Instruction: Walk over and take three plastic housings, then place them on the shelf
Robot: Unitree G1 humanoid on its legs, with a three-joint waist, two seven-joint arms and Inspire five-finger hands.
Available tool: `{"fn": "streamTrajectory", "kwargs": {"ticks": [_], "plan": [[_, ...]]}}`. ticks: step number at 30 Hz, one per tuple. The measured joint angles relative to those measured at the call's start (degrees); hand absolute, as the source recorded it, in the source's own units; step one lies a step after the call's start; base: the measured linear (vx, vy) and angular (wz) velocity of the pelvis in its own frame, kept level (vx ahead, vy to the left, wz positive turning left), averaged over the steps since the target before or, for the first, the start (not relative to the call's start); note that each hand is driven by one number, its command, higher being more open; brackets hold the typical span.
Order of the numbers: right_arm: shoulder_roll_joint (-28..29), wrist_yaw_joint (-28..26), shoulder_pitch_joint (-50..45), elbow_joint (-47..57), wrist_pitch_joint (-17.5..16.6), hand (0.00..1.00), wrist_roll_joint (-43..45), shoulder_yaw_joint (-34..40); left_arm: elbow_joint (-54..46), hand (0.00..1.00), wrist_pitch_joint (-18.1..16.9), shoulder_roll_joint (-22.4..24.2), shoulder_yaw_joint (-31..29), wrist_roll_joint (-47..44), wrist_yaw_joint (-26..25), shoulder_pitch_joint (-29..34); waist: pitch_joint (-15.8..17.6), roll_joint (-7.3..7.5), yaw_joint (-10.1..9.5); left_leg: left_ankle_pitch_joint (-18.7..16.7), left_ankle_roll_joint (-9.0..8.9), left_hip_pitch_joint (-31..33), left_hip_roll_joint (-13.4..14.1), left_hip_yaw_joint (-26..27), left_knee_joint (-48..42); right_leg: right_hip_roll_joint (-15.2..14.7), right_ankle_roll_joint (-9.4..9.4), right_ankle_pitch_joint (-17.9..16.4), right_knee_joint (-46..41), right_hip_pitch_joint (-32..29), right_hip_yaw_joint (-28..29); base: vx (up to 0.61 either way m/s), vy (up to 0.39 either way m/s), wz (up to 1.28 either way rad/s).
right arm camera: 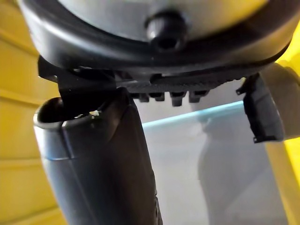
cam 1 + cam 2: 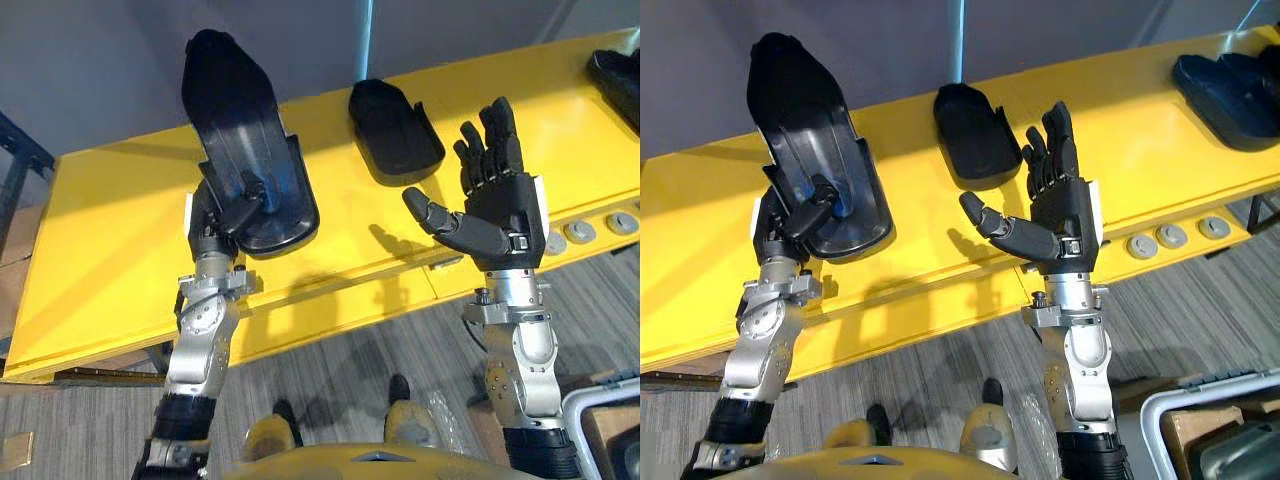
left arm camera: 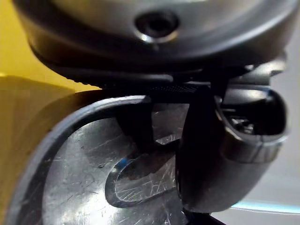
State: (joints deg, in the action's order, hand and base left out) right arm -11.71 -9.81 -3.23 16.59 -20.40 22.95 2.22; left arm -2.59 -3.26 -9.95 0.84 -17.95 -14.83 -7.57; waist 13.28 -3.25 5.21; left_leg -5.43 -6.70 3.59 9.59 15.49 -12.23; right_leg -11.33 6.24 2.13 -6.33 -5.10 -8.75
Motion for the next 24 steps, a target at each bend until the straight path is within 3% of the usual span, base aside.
{"fn": "streamTrajectory", "kwargs": {"ticks": [5, 12, 22, 23, 24], "plan": [[-2.5, -4.1, 2.5, 0.0, 1.4, 1.0, 0.1, -3.7, 9.0, 0.0, 0.5, -2.2, -1.3, -1.9, -2.9, -8.0, 2.4, -0.1, 0.59, 1.6, -0.12, 0.1, -0.2, 0.3, 1.6, -0.1, -0.26, -0.9, -3.1, -2.5, 0.8, -0.05, -0.017, -0.03], [-3.4, -5.1, 7.6, 2.1, 4.3, 1.0, 0.9, -9.1, 11.8, 0.0, 0.4, -4.0, -1.9, -1.9, -4.5, -17.0, 6.2, 0.16, 0.77, 2.9, -0.55, 2.4, -0.2, 0.3, 1.2, -1.1, -0.4, -5.3, -12.9, -9.1, 1.8, -0.06, -0.044, 0.03], [-4.1, -6.1, 7.6, 10.9, 4.9, 1.0, 0.9, -13.7, 11.6, 0.0, 1.2, -4.0, -2.2, -4.6, -5.1, -20.2, 8.4, 0.1, 0.36, 0.2, -1.17, 6.0, 1.0, 1.0, -4.7, -1.8, -0.61, -9.4, -21.2, -13.9, 2.9, -0.03, -0.032, -0.01], [-4.1, -6.1, 7.6, 11.4, 4.9, 1.0, 0.9, -13.9, 11.7, 1.0, 1.4, -4.0, -2.4, -5.0, -5.0, -20.5, 8.5, 0.19, 0.13, 0.1, -1.18, 6.4, 0.9, 1.0, -4.9, -2.0, -0.65, -9.5, -21.7, -14.4, 3.0, -0.02, -0.008, 0.06], [-4.1, -6.1, 7.6, 11.4, 4.9, 1.0, 0.9, -14.1, 11.7, 1.0, 1.7, -4.0, -2.4, -5.6, -4.8, -20.8, 8.5, 0.2, -0.1, 0.1, -1.17, 6.9, 1.0, 1.0, -5.3, -2.2, -0.63, -9.7, -22.2, -14.8, 2.9, -0.02, -0.005, 0.12]]}}
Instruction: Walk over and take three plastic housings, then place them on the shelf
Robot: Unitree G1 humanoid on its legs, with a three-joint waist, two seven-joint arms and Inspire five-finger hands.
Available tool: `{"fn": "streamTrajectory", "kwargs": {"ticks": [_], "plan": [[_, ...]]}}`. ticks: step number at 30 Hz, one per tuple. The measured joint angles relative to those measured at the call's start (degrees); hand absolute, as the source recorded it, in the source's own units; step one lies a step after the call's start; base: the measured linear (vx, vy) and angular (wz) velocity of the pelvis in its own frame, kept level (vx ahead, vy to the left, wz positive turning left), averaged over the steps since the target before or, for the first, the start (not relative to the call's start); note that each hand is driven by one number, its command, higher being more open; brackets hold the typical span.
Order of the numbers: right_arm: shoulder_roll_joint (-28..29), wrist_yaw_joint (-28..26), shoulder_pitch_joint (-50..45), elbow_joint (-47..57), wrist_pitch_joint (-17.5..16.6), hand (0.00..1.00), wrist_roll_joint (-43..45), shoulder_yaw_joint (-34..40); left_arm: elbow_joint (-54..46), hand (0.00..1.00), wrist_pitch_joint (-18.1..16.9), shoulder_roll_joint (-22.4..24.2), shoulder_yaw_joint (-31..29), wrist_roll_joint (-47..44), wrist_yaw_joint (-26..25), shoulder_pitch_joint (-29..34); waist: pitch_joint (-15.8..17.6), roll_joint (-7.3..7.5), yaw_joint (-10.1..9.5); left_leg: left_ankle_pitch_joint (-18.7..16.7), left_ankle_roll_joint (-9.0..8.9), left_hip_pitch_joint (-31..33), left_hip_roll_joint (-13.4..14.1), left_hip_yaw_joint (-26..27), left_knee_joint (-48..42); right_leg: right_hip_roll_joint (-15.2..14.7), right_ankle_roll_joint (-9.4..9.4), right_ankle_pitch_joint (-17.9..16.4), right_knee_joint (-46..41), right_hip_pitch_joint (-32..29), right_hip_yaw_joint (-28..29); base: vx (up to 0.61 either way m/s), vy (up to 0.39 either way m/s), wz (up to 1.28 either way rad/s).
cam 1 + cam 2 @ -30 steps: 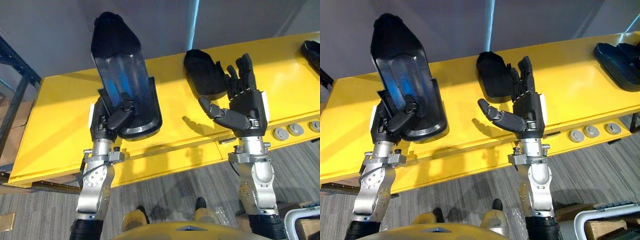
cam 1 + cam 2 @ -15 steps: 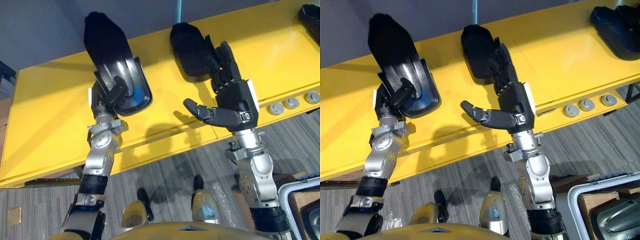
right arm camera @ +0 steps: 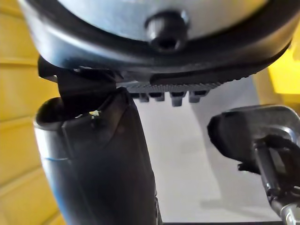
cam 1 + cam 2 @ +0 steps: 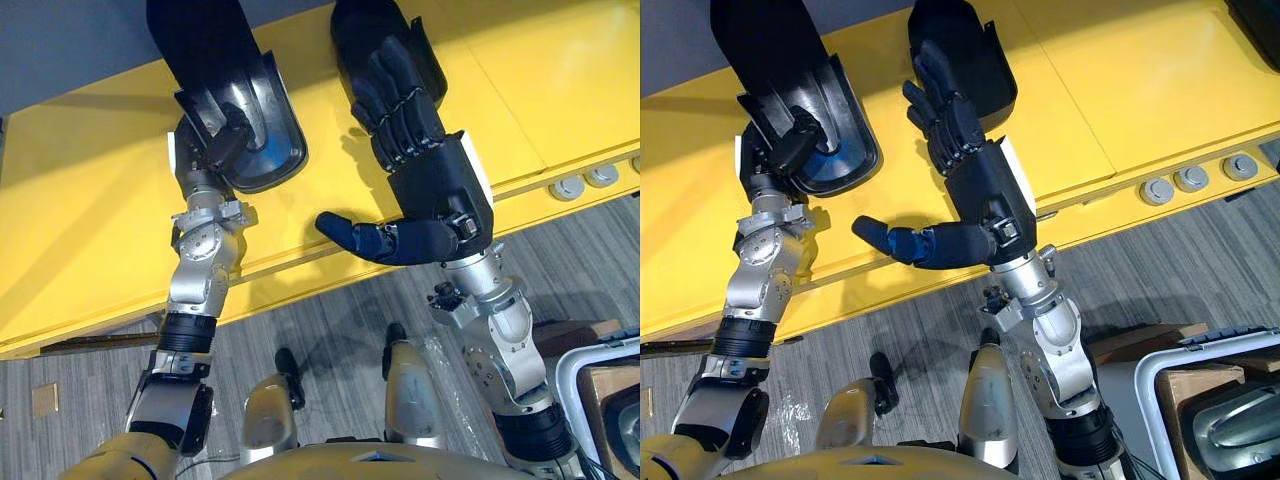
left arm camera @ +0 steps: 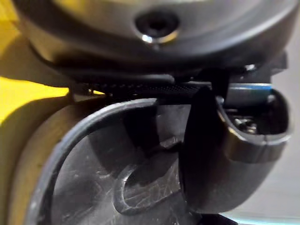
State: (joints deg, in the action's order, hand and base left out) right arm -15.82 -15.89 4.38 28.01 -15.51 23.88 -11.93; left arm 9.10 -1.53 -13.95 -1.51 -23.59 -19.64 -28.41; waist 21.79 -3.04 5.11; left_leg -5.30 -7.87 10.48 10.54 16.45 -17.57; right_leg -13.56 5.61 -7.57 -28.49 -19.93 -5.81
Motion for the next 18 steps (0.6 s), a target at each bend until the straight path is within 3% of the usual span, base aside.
{"fn": "streamTrajectory", "kwargs": {"ticks": [10, 14, 18], "plan": [[0.0, -0.1, -0.3, 0.0, 0.0, 1.0, 0.0, -0.7, 4.5, 1.0, 0.4, -0.1, -0.1, 1.7, 0.6, -1.7, 0.1, 0.12, -0.14, -1.8, 0.38, 0.0, 0.1, 0.7, -3.0, -1.2, 0.35, -0.9, -1.9, 0.3, 0.6, -0.02, 0.01, -0.01], [0.0, -0.2, -1.7, 0.0, 0.0, 1.0, 0.0, -1.7, 7.6, 1.0, 0.6, -0.6, -0.9, 3.7, 0.2, -1.5, -0.1, -0.07, 0.03, -1.9, 0.44, -2.5, 0.1, 0.9, -2.1, -1.2, 0.56, -0.7, -0.8, 3.0, 0.3, 0.0, 0.001, -0.01], [0.2, -1.2, -3.9, -0.4, -0.4, 1.0, -0.1, -1.8, 10.8, 1.0, 1.3, -1.0, -2.9, 3.8, 0.2, -0.4, -2.2, -0.9, 0.19, -1.0, 0.54, -4.3, -0.3, 1.5, 0.4, -0.9, 1.42, -0.1, 1.6, 4.9, 0.0, 0.02, -0.003, 0.04]]}}
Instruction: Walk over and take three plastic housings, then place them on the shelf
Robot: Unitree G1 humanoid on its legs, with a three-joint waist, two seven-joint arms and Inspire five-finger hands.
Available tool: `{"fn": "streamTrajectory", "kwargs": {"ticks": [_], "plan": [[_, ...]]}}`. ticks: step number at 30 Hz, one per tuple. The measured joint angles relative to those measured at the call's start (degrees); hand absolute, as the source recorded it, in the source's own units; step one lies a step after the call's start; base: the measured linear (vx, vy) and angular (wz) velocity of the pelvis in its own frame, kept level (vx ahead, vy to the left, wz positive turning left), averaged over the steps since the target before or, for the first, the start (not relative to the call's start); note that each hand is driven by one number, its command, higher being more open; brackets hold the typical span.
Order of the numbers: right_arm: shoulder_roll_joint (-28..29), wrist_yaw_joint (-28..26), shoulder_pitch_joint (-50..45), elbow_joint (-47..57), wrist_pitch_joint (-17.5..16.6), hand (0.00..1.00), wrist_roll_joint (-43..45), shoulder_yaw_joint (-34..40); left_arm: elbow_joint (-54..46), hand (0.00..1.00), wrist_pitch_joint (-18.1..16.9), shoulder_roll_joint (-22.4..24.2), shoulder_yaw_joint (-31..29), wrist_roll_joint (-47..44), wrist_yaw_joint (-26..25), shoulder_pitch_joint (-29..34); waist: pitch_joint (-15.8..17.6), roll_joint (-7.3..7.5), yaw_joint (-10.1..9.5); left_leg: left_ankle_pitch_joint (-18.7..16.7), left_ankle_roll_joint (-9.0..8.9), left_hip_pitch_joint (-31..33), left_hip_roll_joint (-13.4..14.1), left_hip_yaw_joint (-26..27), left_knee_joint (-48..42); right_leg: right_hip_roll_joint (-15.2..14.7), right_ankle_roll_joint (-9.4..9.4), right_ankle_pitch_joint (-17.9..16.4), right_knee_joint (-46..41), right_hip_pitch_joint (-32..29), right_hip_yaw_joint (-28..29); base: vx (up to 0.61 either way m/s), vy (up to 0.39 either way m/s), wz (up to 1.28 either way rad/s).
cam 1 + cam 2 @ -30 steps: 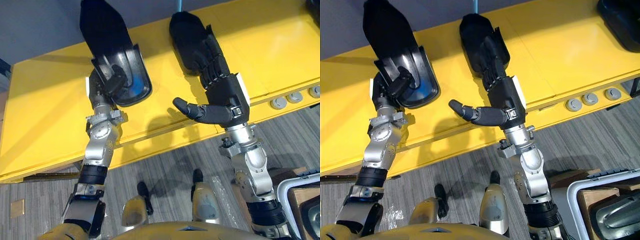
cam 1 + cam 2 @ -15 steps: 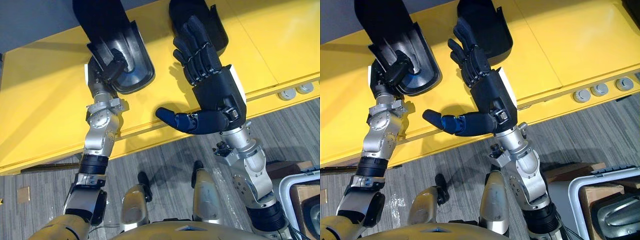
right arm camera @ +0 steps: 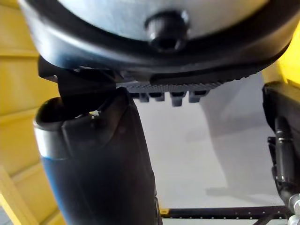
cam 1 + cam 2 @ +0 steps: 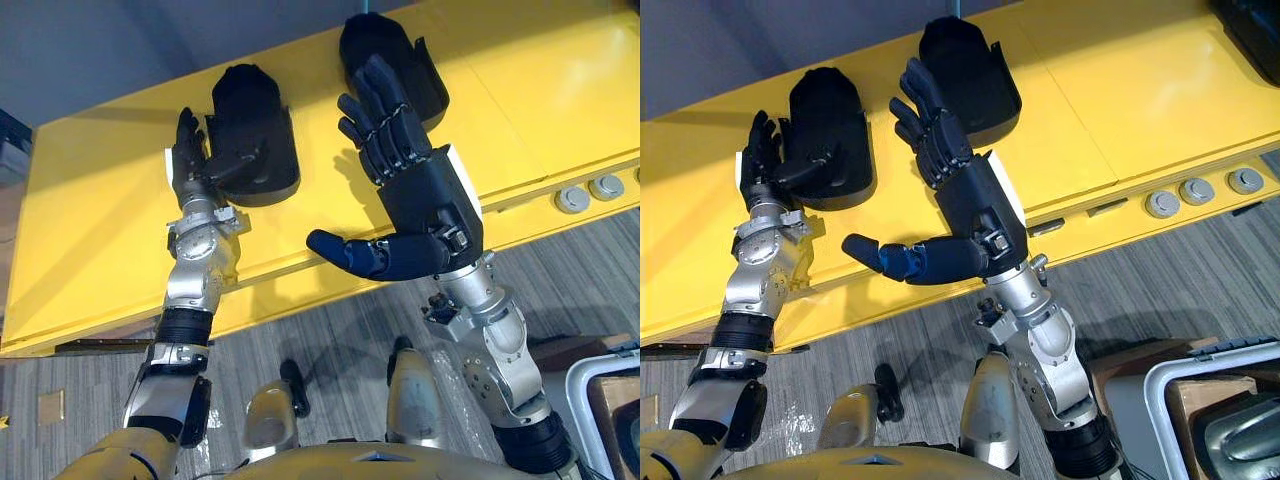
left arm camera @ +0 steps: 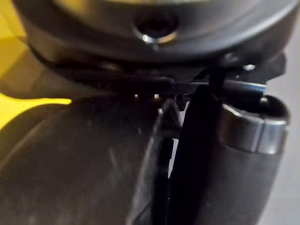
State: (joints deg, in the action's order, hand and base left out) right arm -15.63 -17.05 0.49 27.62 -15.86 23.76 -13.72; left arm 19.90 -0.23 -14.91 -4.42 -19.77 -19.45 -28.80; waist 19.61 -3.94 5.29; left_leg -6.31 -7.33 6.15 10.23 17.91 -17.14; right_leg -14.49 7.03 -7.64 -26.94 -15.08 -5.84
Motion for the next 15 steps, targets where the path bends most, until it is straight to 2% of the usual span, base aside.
{"fn": "streamTrajectory", "kwargs": {"ticks": [2, 8, 11, 13, 15], "plan": [[0.1, 0.0, -0.5, -0.6, 0.0, 1.0, -0.4, 0.1, 1.5, 1.0, 0.6, -0.9, 0.0, 0.0, 0.2, 0.3, -0.4, 0.03, 0.16, 0.7, -0.1, -2.1, -0.5, 0.0, 1.8, 0.0, 0.2, 0.1, 1.1, 1.8, -0.2, 0.05, 0.011, -0.02], [0.2, -0.2, -3.0, -4.7, -0.7, 1.0, -0.4, 2.6, 5.3, 1.0, 0.9, -1.7, 0.0, -0.8, 0.3, 2.4, -4.6, 0.07, 1.53, 2.6, -0.2, -6.1, -1.3, -0.1, 7.3, 0.9, 0.78, 1.6, 6.2, 5.7, -1.1, 0.06, 0.009, 0.0], [0.3, -0.1, -3.5, -7.0, -1.3, 1.0, -0.6, 5.5, 5.1, 1.0, 0.8, -1.7, -0.2, -6.2, 3.0, 2.6, -5.4, 0.15, 1.69, 3.6, 0.02, -7.4, -1.6, -0.5, 9.5, 1.1, 0.93, 3.0, 9.2, 7.5, -1.8, 0.03, 0.004, 0.05], [0.4, 0.0, -3.5, -8.2, -1.3, 1.0, -1.1, 6.4, 2.5, 1.0, 0.8, -1.7, -0.3, -11.2, 5.8, 4.0, -5.5, 0.28, 1.73, 3.7, 0.06, -8.2, -1.7, -0.5, 10.0, 1.4, 0.93, 3.8, 11.0, 8.7, -1.9, 0.02, 0.026, -0.05], [0.7, 0.0, -3.4, -9.5, -1.6, 1.0, -3.4, 6.4, -5.6, 1.0, 0.8, -1.6, 1.0, -14.2, 8.5, 6.4, -5.7, 0.47, 1.71, 3.7, 0.11, -9.3, -1.7, -0.8, 10.5, 1.6, 1.05, 4.6, 13.1, 10.8, -2.4, 0.01, 0.017, 0.0]]}}
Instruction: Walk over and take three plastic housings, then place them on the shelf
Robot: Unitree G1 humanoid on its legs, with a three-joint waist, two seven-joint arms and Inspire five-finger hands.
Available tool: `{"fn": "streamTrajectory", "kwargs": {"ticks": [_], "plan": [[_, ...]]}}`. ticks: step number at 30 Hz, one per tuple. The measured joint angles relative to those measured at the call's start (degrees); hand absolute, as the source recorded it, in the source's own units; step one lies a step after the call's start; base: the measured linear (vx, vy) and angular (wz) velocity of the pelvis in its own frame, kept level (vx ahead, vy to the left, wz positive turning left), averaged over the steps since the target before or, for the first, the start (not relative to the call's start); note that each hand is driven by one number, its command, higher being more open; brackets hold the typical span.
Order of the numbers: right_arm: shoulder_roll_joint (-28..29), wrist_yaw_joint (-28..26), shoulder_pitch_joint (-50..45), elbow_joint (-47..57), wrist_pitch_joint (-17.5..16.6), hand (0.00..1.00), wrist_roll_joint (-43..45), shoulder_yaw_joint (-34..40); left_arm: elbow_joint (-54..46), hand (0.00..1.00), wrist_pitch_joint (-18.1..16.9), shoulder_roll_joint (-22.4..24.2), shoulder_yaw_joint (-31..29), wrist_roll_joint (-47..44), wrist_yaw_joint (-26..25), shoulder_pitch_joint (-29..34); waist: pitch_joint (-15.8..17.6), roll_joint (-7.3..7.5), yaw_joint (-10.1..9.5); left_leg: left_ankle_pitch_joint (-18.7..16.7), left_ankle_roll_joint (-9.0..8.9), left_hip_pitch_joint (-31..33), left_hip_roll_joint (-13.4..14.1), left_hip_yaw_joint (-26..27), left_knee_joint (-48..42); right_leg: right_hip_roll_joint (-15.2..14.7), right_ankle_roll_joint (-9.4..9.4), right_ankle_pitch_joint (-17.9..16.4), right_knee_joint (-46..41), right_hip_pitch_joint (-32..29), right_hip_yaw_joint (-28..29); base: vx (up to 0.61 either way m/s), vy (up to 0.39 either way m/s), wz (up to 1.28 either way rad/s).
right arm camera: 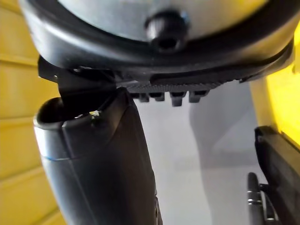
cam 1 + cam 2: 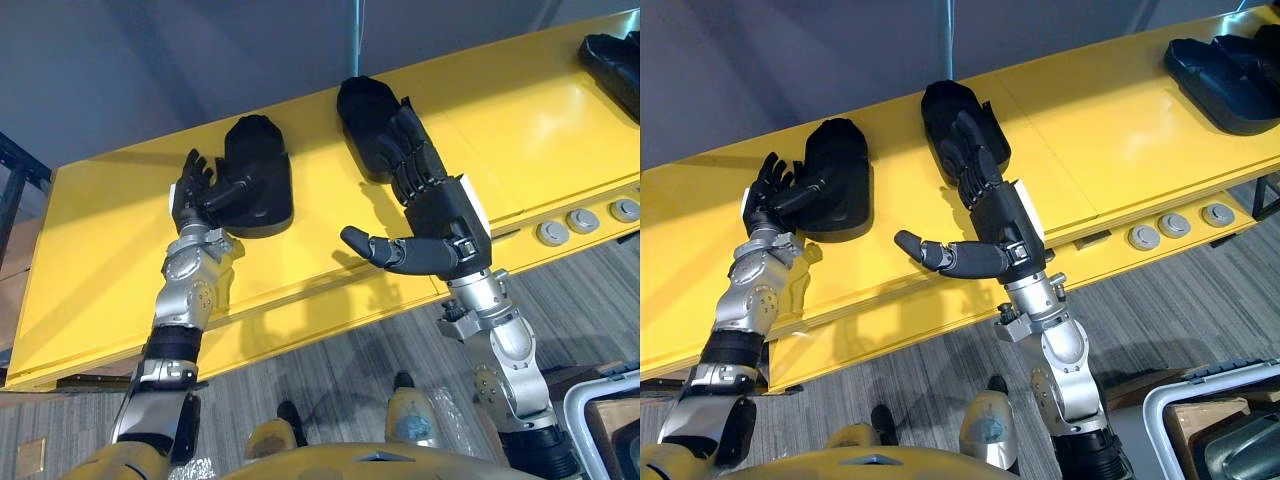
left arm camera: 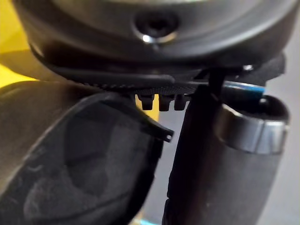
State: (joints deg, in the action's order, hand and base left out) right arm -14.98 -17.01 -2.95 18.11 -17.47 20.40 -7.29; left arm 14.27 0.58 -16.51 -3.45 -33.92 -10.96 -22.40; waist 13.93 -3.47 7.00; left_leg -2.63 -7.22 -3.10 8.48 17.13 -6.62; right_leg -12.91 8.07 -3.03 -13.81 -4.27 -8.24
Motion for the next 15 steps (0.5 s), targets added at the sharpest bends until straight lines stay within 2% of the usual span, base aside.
{"fn": "streamTrajectory", "kwargs": {"ticks": [4, 7, 9, 15], "plan": [[-0.1, 0.3, 1.3, -2.1, 0.0, 1.0, -2.1, -0.9, -10.5, 1.0, 0.0, 0.4, 1.5, -1.6, 1.8, 0.6, -1.5, 0.03, -0.31, 0.0, 0.05, -0.6, 0.0, -0.6, 0.4, 0.1, -0.02, 0.5, 1.5, 1.6, -0.8, 0.01, 0.011, 0.07], [-0.3, 1.8, 3.1, -4.3, 0.0, 1.0, -2.1, -2.5, -15.7, 1.0, 0.0, 0.5, 2.0, 2.5, 0.3, 0.6, -3.3, -0.21, -0.51, 0.2, 0.22, -2.2, -0.1, -1.1, 1.2, 0.2, 0.03, 0.5, 2.4, 3.6, -1.4, 0.01, 0.007, 0.05], [-0.4, 2.6, 3.8, -4.4, 0.0, 1.0, -2.1, -2.7, -15.9, 1.0, 0.0, 0.4, 1.5, 6.2, -3.1, 0.7, -4.4, -0.75, -0.63, 0.3, 0.28, -2.4, -0.1, -1.5, 1.7, 0.3, 0.11, 0.8, 3.2, 4.4, -2.1, -0.02, -0.002, 0.09], [-0.6, 3.8, 4.5, -5.7, 0.0, 1.0, -2.2, -5.7, -13.2, 1.0, 1.4, 0.5, -2.9, 12.1, -12.1, 4.5, -4.9, -0.76, -1.17, 0.9, 0.21, -2.2, 0.1, -2.9, 2.0, 0.7, -0.11, 2.0, 5.5, 5.9, -3.6, -0.03, -0.011, 0.1]]}}
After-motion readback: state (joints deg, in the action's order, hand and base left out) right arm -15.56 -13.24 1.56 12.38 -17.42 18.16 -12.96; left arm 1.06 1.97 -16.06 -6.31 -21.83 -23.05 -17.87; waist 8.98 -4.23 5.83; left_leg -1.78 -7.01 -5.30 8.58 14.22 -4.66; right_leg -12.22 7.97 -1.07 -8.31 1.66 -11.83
